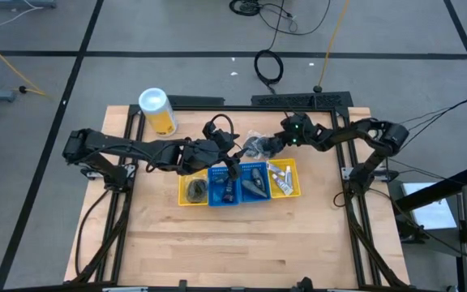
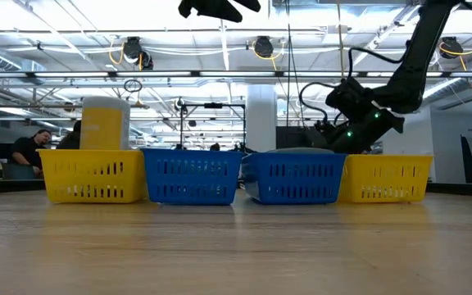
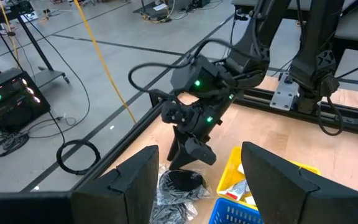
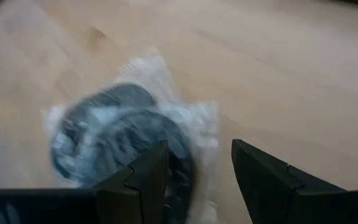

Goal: Pick & Place Travel size toiletries
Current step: Put the hairbrush into the left yellow bin

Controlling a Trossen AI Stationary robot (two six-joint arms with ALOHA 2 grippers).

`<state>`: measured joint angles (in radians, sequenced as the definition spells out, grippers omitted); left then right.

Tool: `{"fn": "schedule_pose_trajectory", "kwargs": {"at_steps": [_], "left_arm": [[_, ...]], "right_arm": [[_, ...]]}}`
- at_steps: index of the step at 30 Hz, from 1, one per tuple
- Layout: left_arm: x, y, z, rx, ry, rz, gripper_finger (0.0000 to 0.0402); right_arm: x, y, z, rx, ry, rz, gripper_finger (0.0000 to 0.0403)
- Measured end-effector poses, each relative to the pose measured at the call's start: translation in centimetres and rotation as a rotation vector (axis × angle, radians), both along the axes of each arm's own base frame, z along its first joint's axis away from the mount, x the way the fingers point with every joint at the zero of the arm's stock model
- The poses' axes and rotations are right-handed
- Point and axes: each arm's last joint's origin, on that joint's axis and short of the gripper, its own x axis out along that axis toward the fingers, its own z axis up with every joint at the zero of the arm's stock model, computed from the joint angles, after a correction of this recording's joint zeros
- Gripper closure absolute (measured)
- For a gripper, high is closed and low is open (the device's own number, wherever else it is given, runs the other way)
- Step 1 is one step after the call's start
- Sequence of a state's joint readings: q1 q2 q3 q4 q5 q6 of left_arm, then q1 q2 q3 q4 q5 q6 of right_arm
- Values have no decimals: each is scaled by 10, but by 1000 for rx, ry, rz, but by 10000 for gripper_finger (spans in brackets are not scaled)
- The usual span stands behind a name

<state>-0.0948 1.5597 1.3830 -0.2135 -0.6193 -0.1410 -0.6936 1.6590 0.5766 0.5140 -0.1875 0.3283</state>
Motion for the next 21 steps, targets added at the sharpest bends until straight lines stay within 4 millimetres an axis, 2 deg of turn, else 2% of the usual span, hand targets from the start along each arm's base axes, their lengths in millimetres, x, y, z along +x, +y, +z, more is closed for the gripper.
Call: {"fn": "schedule_pose_trajectory", "kwargs": {"at_steps": [5,17,21], "left_arm": [[0,0,0,0,0,0,174],[0,0,0,1,4,-1,174],[0,0,-1,2,11,-1,174]], "right_arm": [[4,-4,4,-31,-41,-2,234],[20,-14,-6,47,-35,57,234],[19,-13,-7,55,-27,53,237]]}}
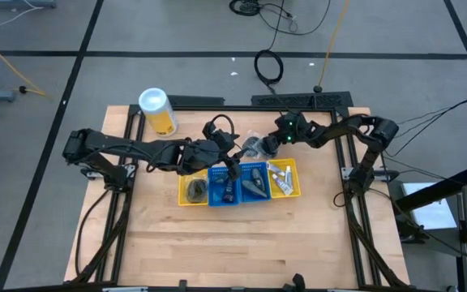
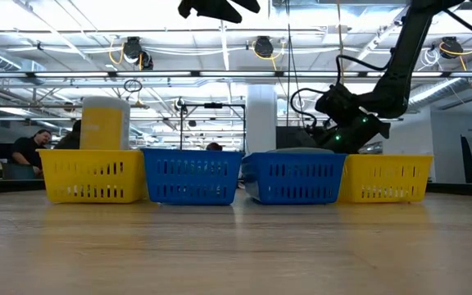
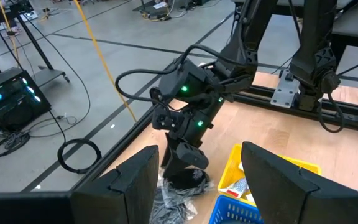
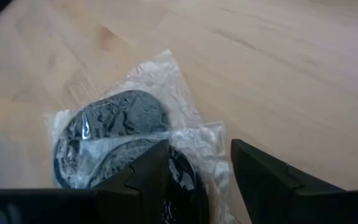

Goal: Pick & Place Travel size toiletries
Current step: Put the hairbrush into the left yellow bin

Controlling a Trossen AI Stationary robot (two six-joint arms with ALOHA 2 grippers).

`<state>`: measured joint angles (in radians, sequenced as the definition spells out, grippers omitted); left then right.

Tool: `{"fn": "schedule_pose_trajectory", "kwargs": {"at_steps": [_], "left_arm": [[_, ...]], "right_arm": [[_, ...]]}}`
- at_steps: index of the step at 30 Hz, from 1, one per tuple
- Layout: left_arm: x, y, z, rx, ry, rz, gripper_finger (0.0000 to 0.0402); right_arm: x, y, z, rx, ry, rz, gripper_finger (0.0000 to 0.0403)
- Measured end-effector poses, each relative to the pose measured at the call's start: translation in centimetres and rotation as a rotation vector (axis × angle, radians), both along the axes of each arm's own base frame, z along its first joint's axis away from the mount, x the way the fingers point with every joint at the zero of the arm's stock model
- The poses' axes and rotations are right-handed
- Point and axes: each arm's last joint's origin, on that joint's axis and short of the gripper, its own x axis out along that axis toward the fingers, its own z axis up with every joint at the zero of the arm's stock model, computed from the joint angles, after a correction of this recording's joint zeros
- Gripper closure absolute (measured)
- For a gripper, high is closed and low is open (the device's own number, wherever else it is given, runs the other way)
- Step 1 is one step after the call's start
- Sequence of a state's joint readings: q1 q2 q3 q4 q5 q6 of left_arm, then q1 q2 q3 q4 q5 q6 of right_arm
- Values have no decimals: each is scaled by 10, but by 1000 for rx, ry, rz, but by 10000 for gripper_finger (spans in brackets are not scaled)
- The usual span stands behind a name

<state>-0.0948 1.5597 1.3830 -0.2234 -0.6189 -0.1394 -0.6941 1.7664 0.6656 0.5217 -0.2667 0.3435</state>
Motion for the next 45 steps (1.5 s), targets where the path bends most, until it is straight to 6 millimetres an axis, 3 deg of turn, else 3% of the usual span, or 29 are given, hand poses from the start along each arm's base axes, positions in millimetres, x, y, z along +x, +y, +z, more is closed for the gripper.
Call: {"fn": "schedule_pose_trajectory", "kwargs": {"at_steps": [8,15,22,32,45], "left_arm": [[0,0,-1,0,9,0,174],[0,0,-1,0,11,0,174],[0,0,-1,-1,11,1,174],[0,0,-1,-2,10,2,174],[0,0,-1,-35,-12,16,174]], "right_arm": [[-1,-1,0,14,-4,-5,273],[-1,0,0,23,-18,39,391],[0,1,7,16,-53,61,402],[4,20,60,-80,-190,140,403],[-3,76,143,-250,-449,304,403]]}}
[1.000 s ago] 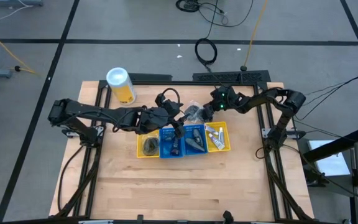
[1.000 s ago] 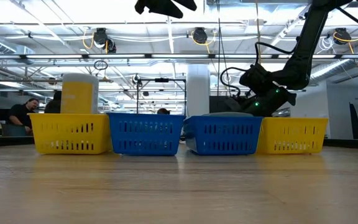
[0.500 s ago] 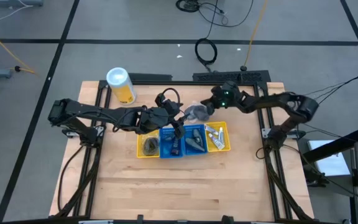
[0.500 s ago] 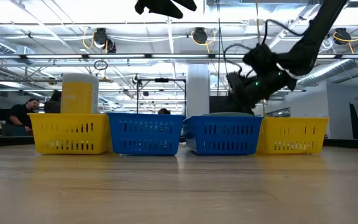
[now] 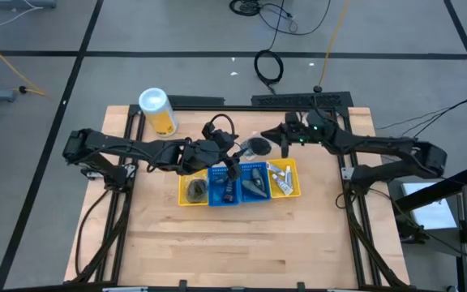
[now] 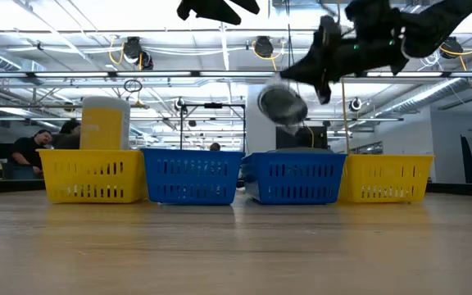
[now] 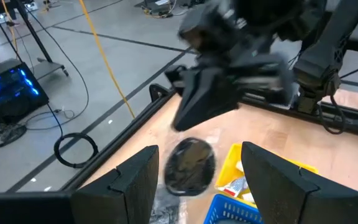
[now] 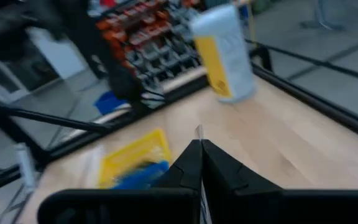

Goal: Pick & Place Travel size toiletries
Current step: Put the hairbrush into the left yellow bin

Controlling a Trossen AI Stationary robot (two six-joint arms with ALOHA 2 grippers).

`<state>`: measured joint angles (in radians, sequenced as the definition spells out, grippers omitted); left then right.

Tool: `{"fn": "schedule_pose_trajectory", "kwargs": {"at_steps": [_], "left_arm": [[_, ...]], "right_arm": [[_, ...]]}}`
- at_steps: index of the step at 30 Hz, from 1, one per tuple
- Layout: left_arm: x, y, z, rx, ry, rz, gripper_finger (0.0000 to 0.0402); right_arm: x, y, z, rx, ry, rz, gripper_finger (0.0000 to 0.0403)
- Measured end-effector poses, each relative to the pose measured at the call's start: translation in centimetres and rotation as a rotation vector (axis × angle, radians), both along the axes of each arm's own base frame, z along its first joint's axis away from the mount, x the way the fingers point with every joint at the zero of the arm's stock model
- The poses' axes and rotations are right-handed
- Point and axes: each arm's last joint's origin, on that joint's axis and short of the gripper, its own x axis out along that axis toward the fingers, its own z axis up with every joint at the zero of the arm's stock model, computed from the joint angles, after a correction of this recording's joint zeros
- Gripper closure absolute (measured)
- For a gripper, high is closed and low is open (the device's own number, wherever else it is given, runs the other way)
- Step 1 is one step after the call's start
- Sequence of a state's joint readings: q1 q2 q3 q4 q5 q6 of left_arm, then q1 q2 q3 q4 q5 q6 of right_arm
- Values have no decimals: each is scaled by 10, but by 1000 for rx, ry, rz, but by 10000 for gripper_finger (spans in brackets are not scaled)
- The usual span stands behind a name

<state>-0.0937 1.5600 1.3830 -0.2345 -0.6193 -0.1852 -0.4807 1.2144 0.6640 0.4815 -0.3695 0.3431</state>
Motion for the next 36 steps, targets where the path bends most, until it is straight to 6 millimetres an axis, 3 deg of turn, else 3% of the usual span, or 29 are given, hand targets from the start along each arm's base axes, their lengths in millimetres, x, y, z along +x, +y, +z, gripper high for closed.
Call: {"fn": "schedule_pose_trajectory", "kwargs": {"at_steps": [11,27,36], "left_arm": [[1,0,1,-28,-11,-55,174],[6,3,5,-130,-66,-253,174],[13,3,-3,-143,-60,-251,174]], "right_arm": [[-13,38,37,-87,-149,121,403],[-9,67,47,-160,-235,195,403],[-9,73,54,-189,-301,216,403]]}}
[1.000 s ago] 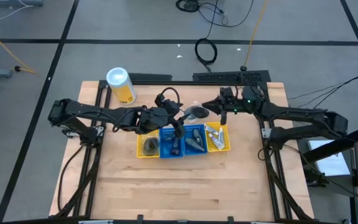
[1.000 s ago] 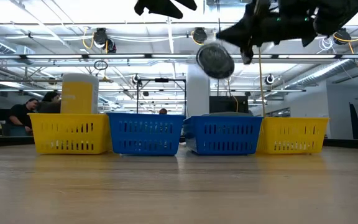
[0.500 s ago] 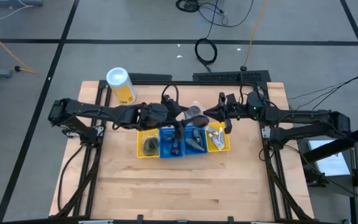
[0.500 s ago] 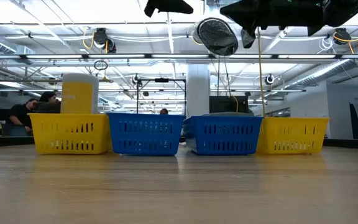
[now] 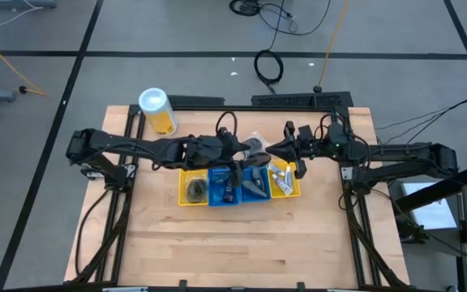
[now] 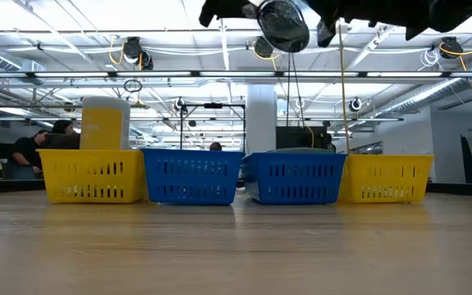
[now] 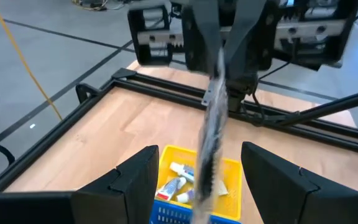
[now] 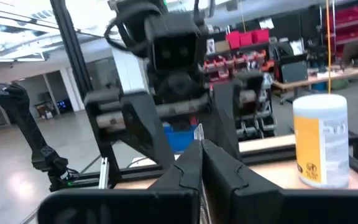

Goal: Pick & Place Travel size toiletries
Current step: Put the hairbrush into the left yellow bin

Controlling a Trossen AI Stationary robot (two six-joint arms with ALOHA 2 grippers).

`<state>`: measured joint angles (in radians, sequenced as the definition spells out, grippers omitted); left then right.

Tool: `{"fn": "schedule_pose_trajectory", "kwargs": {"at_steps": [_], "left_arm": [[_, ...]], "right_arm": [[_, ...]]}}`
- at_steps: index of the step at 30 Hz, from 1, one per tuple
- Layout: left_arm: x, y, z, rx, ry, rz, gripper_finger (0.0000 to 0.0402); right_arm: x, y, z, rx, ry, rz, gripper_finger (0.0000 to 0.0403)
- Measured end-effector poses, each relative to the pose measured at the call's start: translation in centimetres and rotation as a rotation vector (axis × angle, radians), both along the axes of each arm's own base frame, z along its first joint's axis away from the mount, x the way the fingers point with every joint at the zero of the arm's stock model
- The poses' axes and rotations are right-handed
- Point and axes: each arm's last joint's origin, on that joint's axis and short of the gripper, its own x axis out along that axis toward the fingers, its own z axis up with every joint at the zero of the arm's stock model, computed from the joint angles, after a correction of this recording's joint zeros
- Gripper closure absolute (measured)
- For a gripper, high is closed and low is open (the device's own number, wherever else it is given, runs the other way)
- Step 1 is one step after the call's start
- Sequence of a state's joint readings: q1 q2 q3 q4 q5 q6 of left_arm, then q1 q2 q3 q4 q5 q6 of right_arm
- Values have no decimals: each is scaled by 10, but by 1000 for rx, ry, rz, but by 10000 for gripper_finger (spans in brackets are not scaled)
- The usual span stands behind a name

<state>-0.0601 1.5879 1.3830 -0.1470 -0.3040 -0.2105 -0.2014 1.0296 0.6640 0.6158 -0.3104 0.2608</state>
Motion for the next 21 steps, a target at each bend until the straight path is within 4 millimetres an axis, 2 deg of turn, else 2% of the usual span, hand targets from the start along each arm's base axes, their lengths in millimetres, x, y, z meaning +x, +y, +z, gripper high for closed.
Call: {"fn": "schedule_pose_trajectory", "kwargs": {"at_steps": [7,9,12,18,21], "left_arm": [[7,-1,-9,-4,18,-24,175],[7,-1,-9,-1,16,-25,187],[8,-1,-11,9,31,-32,234],[8,-1,-11,54,46,-60,379],[8,-1,-11,58,48,-61,382]], "right_arm": [[0,1,-1,-14,4,-18,403],[0,1,-1,-13,12,-18,403],[0,1,-1,-13,12,-18,403],[1,1,-2,-14,19,-18,403],[1,1,-2,-14,18,-17,403]]}}
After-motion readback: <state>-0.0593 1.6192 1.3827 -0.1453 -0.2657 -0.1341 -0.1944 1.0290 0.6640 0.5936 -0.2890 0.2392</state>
